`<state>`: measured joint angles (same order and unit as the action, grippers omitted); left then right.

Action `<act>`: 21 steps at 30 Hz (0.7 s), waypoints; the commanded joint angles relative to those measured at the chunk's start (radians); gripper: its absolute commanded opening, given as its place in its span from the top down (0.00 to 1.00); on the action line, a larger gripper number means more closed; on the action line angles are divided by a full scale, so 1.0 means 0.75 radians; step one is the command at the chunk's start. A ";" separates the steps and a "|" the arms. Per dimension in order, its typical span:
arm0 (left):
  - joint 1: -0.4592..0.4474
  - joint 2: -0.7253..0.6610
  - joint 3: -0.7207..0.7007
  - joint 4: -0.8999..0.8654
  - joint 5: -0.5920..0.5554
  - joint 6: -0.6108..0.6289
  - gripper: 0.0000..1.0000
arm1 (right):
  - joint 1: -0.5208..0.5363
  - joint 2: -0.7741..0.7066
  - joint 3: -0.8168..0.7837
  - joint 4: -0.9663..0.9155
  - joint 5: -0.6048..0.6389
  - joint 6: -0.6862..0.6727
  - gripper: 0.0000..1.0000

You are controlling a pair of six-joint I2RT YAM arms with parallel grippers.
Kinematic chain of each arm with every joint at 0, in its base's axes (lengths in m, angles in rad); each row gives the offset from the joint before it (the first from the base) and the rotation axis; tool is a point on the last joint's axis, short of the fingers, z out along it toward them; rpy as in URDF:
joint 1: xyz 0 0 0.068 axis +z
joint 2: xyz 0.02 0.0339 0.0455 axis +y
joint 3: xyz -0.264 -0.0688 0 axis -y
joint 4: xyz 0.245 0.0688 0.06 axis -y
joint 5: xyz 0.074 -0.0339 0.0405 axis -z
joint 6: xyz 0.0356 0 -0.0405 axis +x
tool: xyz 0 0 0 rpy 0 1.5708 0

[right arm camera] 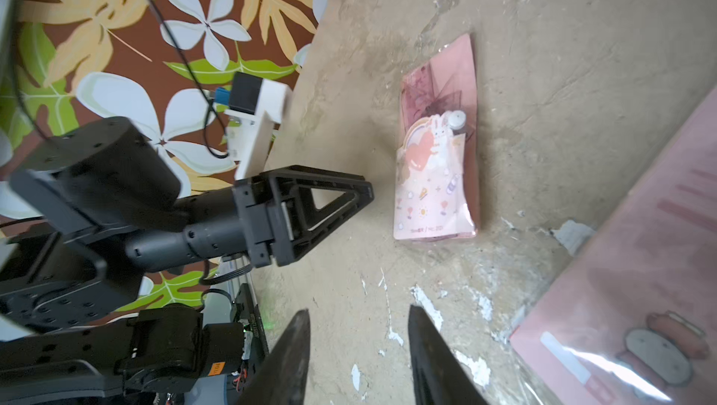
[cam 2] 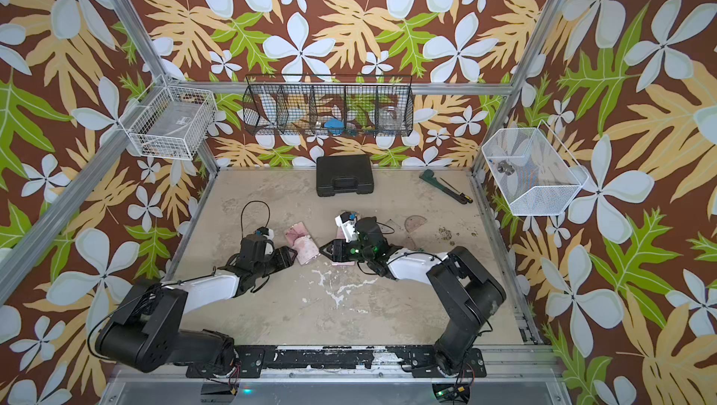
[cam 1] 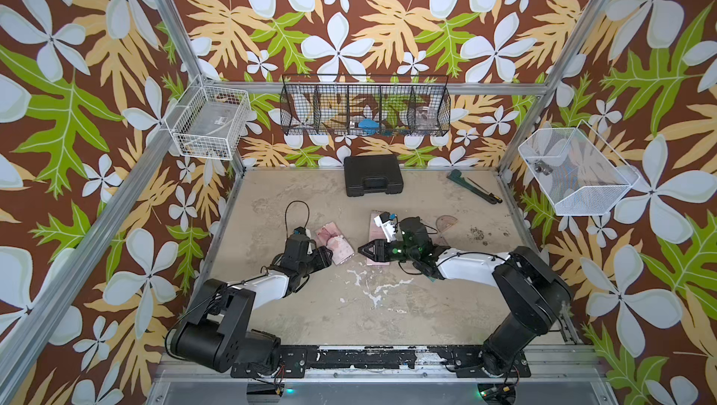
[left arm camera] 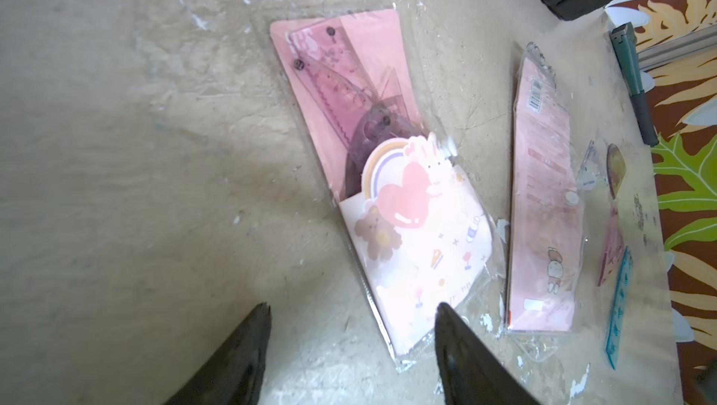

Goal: Open the ruler set and take out the ruler
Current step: Move the ruler set bag to the center of the board, then pick up the ruler set bag from the center of the board.

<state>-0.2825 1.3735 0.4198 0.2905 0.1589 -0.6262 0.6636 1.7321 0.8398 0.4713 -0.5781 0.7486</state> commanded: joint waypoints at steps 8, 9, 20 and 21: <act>0.011 0.136 0.009 0.221 0.066 -0.016 0.25 | 0.021 0.298 0.489 -0.470 0.153 -0.371 0.50; 0.012 0.153 0.019 0.215 0.061 -0.008 0.25 | 0.021 0.325 0.521 -0.496 0.167 -0.385 0.49; 0.014 0.247 0.023 0.303 0.040 0.020 0.38 | 0.041 0.606 0.709 -0.522 0.068 -0.351 0.52; 0.013 0.245 0.019 0.310 0.034 0.020 0.39 | 0.042 0.616 0.703 -0.495 0.044 -0.333 0.54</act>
<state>-0.2752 1.5570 0.4419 0.5442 0.1913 -0.6254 0.6933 2.1738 1.3678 0.0994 -0.4976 0.4698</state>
